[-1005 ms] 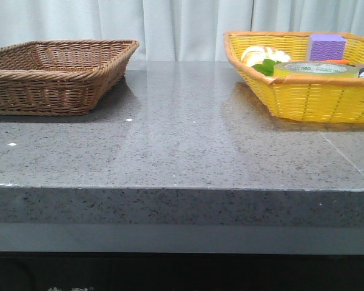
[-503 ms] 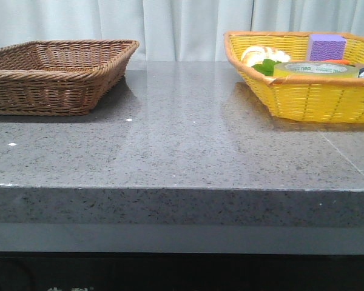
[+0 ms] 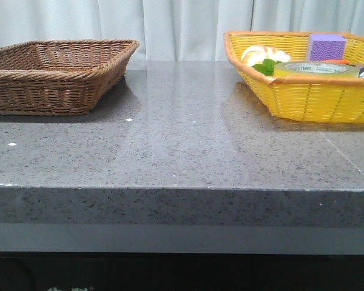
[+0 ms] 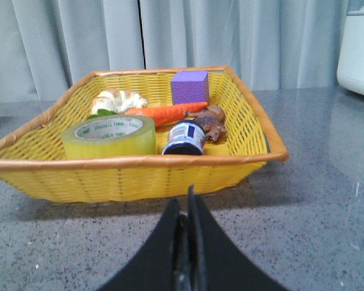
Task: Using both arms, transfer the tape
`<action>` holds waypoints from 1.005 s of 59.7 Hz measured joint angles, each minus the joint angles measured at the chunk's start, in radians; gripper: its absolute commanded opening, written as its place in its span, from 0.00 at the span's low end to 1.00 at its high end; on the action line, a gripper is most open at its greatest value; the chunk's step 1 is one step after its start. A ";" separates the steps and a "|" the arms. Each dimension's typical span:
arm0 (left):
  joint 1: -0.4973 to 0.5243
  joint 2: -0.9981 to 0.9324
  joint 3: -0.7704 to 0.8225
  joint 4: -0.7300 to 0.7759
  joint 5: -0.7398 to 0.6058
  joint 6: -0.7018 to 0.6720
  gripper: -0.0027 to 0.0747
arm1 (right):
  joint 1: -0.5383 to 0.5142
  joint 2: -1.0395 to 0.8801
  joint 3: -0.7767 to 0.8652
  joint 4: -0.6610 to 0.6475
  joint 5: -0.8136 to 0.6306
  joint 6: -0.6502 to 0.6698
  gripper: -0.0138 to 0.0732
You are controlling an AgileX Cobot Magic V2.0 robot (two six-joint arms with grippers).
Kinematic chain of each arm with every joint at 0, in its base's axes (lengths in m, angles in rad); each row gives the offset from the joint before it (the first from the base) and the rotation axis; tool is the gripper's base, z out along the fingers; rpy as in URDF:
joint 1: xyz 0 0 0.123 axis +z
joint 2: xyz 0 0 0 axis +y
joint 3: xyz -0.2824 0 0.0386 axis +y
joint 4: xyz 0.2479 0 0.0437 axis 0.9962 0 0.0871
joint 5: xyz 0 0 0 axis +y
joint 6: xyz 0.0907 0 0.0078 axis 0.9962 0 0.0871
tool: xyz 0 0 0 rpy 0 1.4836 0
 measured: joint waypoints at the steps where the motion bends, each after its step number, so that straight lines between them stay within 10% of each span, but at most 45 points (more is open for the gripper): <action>1: 0.000 0.000 -0.002 0.000 0.003 0.000 0.01 | 0.000 0.000 -0.007 0.000 0.000 0.000 0.08; 39: 0.000 0.330 -0.743 0.000 0.654 0.000 0.01 | 0.000 0.262 -0.683 0.000 0.572 0.000 0.08; 60: 0.000 0.579 -0.794 0.003 0.765 0.000 0.01 | 0.000 0.511 -0.750 0.000 0.704 0.000 0.08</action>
